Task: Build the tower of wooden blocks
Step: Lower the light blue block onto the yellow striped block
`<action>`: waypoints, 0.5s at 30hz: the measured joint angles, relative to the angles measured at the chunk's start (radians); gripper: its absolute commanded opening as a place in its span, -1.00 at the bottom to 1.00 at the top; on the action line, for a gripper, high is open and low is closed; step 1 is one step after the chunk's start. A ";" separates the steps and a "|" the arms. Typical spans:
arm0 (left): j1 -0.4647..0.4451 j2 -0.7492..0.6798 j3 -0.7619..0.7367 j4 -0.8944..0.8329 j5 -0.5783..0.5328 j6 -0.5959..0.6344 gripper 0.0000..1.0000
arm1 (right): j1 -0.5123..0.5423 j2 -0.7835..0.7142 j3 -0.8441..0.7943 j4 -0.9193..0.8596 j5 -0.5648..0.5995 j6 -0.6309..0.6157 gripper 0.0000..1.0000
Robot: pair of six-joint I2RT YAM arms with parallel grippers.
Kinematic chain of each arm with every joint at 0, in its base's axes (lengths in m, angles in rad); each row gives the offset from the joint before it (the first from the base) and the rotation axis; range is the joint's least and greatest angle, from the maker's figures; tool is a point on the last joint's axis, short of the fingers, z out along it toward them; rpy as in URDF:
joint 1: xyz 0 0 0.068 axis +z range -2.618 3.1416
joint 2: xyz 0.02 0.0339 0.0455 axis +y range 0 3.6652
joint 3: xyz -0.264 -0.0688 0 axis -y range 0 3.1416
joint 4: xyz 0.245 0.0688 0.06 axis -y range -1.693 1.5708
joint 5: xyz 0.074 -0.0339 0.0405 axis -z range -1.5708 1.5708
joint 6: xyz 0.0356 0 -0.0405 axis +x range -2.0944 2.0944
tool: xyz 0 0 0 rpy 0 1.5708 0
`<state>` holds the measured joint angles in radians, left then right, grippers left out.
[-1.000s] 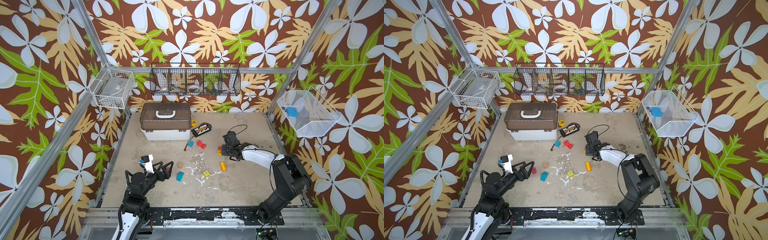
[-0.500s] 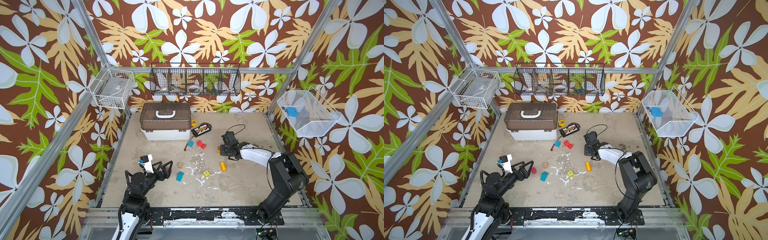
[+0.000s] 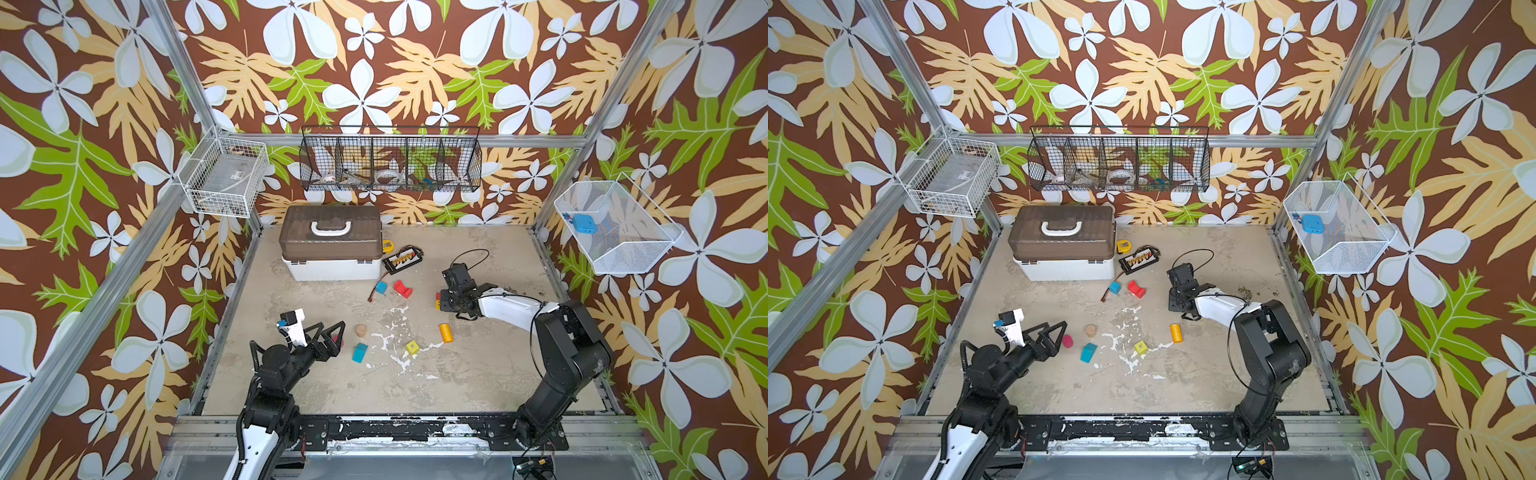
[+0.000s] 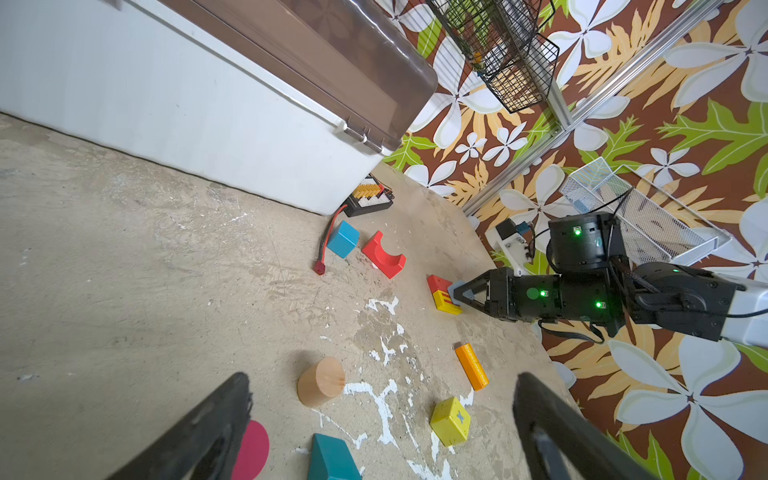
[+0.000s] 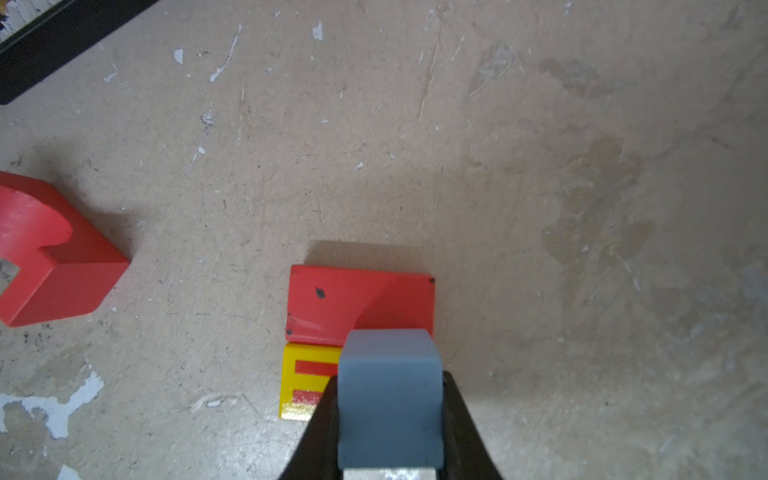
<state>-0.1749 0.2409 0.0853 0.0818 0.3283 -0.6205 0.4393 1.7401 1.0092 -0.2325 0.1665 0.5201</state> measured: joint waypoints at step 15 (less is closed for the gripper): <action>0.000 0.000 0.000 -0.004 -0.006 0.000 0.99 | -0.005 0.008 0.006 0.007 0.002 0.003 -0.47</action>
<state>-0.1749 0.2409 0.0853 0.0780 0.3225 -0.6205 0.4339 1.7481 1.0149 -0.2253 0.1684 0.5232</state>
